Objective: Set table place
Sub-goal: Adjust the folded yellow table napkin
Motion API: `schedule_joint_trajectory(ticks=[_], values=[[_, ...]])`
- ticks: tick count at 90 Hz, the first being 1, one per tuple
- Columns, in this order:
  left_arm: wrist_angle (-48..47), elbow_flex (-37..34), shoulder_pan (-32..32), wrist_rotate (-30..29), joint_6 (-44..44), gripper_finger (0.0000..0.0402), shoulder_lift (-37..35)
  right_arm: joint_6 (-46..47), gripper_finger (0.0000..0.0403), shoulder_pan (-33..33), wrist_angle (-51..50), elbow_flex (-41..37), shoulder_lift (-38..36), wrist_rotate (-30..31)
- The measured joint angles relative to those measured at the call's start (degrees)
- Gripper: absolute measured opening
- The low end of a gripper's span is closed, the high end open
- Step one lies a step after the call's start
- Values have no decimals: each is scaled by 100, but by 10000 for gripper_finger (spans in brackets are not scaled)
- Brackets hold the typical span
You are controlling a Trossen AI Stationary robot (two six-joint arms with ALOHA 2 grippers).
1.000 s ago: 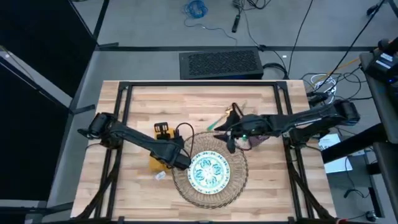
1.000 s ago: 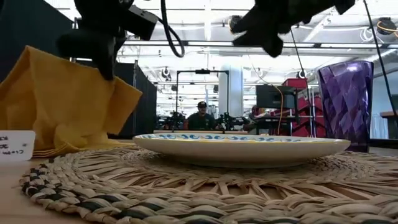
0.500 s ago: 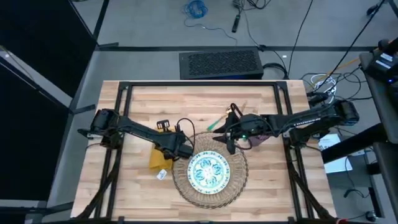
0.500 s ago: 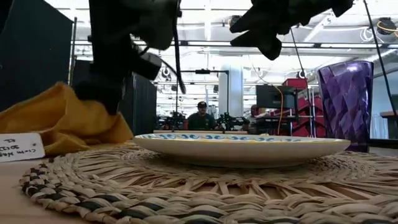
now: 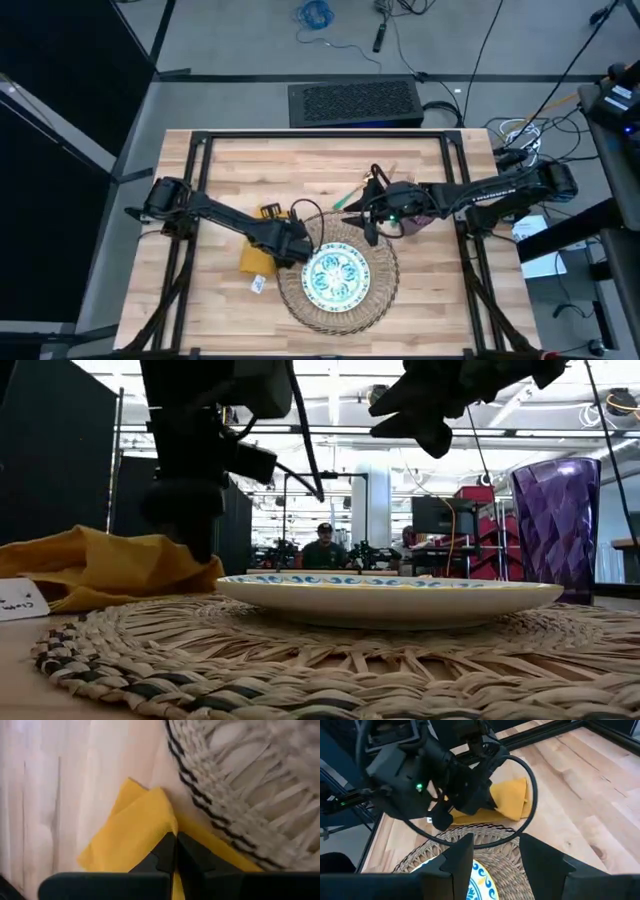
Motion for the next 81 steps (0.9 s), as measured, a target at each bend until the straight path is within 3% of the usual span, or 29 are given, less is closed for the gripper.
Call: schedule_joint_trajectory(ticks=[25, 52, 69, 81], values=[[194, 0, 153, 593, 442, 60, 0, 106, 146, 2, -2, 0, -2, 2], [208, 314, 140, 348, 605, 134, -85, 108, 146, 4, -80, 0, -2, 2], [-549, 568, 138, -407, 263, 141, -393, 147, 146, 4, -173, 0, -2, 4], [-758, 523, -163, -1278, -200, 140, -1117, 150, 146, 4, -140, 0, 47, 28]])
